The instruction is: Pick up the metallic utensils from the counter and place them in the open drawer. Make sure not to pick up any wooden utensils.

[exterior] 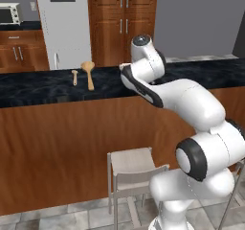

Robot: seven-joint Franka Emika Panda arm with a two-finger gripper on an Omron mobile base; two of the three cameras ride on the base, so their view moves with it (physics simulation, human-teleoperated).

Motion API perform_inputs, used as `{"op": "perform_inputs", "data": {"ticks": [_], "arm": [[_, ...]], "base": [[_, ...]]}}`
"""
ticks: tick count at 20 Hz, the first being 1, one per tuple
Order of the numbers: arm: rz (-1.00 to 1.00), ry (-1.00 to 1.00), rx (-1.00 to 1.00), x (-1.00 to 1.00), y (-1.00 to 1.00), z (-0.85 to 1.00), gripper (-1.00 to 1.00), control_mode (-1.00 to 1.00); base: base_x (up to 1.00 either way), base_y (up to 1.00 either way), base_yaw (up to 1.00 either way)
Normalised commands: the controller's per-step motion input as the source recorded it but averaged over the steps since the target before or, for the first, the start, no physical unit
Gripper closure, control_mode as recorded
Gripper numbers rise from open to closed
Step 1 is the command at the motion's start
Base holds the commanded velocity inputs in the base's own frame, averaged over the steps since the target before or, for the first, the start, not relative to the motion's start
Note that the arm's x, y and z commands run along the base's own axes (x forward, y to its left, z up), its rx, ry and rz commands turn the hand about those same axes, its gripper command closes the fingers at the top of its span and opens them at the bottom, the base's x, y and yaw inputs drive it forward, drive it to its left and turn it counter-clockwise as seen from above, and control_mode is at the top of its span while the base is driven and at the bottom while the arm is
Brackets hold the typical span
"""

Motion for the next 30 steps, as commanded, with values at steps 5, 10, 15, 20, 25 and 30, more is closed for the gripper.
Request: {"op": "perform_inputs", "data": {"ticks": [5, 10, 15, 20, 25, 30], "arm": [[0.00, 0.00, 0.00, 0.00, 0.00, 0.00, 1.00, -1.00], [0.00, 0.00, 0.00, 0.00, 0.00, 0.00, 1.00, -1.00], [0.00, -0.01, 0.05, -0.06, -0.10, 0.00, 1.00, -1.00], [0.00, -0.03, 0.06, -0.34, -0.16, 0.00, 1.00, -1.00], [0.00, -0.05, 0.09, -0.50, -0.37, 0.00, 1.00, -1.00], [0.00, -0.02, 0.05, -0.42, -0.31, 0.00, 1.00, -1.00]], "base": [[0.00, 0.00, 0.00], [0.00, 0.00, 0.00], [0.00, 0.00, 0.00], [0.00, 0.00, 0.00], [0.00, 0.00, 0.00], [0.00, 0.00, 0.00]]}}
